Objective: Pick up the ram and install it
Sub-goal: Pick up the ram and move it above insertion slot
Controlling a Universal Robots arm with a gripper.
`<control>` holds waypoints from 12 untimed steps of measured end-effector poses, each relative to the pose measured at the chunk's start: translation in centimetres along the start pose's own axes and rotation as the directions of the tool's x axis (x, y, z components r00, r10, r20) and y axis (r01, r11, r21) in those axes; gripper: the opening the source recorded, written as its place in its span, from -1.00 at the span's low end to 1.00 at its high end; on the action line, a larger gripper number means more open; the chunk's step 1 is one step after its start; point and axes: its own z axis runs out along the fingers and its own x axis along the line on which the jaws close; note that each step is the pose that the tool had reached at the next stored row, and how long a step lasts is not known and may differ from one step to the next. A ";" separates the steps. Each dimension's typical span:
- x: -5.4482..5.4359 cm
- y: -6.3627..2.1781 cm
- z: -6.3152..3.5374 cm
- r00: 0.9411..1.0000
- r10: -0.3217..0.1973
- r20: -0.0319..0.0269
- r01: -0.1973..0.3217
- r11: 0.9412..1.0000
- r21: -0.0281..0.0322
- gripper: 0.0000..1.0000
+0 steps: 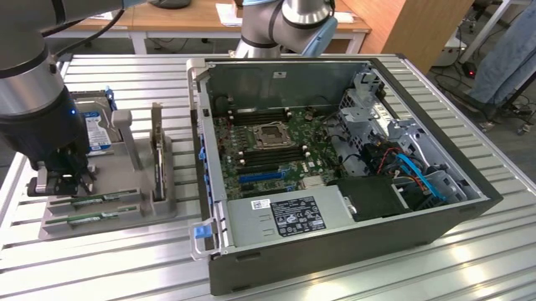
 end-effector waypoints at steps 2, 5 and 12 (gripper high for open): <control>0.0 0.00 0.27 1.000 0.000 0.000 0.000 1.000 0.000 -0.43; 0.0 -0.01 0.65 1.000 0.000 0.000 0.000 1.000 0.000 -0.43; 0.1 -0.02 0.87 1.000 0.000 0.000 0.000 1.000 0.000 -0.43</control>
